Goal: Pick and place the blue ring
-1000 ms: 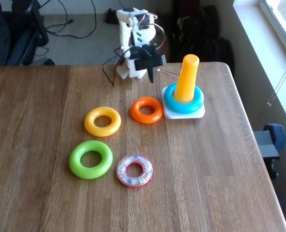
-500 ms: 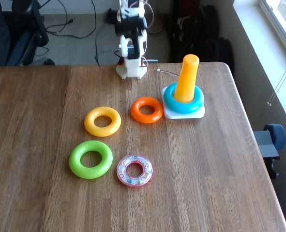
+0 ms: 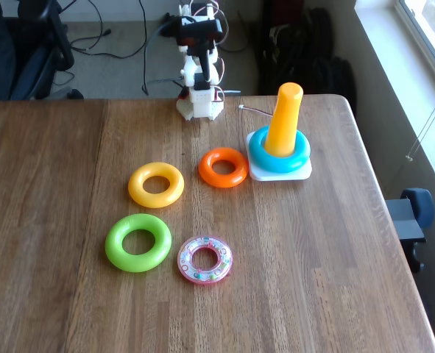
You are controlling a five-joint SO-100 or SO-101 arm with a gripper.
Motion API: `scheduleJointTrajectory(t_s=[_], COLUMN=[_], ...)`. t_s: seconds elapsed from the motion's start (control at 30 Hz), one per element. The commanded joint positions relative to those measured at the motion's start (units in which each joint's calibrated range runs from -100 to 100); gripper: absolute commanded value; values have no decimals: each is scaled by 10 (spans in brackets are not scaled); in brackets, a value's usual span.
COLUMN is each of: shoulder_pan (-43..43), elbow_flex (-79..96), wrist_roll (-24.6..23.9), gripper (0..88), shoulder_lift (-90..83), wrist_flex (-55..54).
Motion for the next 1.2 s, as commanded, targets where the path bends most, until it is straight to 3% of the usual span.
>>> scheduleJointTrajectory(t_s=[0.0, 0.27, 0.7, 1.17], shoulder_pan=[3, 29, 187, 211], elbow_flex=[-7, 78, 255, 371], wrist_roll=[2, 2, 6, 6], gripper=[24, 24, 24, 24], shoulder_lift=[5, 5, 4, 4], wrist_flex=[-3, -3, -73, -103])
